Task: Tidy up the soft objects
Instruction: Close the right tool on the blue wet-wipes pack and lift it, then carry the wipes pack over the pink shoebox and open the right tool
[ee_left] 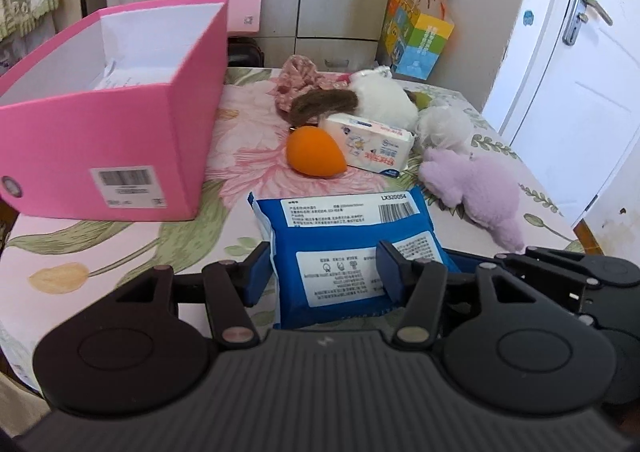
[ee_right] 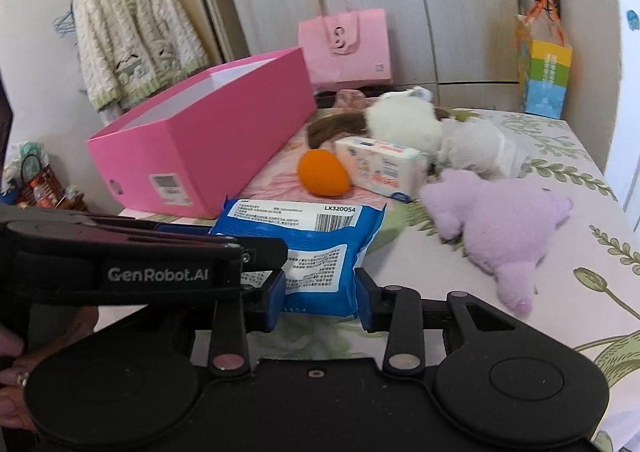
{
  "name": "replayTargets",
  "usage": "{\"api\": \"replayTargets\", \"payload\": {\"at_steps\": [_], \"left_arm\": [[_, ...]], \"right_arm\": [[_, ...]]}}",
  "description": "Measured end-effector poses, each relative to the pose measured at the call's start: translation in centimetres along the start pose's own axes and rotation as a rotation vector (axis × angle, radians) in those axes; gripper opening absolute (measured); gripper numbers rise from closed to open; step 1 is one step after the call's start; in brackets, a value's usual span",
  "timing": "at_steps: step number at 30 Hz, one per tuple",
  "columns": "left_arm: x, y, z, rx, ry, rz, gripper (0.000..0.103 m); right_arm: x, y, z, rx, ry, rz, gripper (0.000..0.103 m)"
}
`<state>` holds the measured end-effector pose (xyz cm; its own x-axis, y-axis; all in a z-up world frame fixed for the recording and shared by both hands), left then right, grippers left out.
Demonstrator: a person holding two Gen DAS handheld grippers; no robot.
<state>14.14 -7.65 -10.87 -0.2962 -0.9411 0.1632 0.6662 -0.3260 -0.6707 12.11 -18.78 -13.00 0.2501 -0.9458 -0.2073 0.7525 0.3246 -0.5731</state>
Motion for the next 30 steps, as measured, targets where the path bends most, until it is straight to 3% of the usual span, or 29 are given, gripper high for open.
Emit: {"api": "replayTargets", "payload": {"at_steps": [7, 12, 23, 30], "left_arm": [[-3.1, -2.7, 0.4, -0.041, -0.035, -0.028, 0.055], [-5.8, -4.9, 0.5, -0.078, -0.065, -0.042, 0.058], [-9.8, -11.5, 3.9, 0.038, -0.027, 0.010, 0.060], [-11.7, -12.6, 8.0, 0.089, -0.025, 0.018, 0.060]], "right_arm": [[-3.5, -0.6, 1.1, -0.043, -0.042, 0.011, 0.043], [-7.0, -0.8, 1.9, -0.088, -0.103, 0.047, 0.049], [-13.7, -1.9, 6.1, -0.027, -0.192, 0.144, 0.057], [-15.9, -1.4, 10.1, 0.029, -0.252, 0.158, 0.062]]}}
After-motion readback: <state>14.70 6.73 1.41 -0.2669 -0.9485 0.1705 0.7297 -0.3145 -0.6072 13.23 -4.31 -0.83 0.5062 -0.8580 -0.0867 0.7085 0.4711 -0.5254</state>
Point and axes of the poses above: each gripper's, at about its wrist camera, not at the fingertips, and y roughly the way its jaws point, x to its right, z to its top, the point moved 7 cm from there along y, roughly the way its jaws point, and after that the axes turned 2 degrees about -y, right-handed, at the moved point
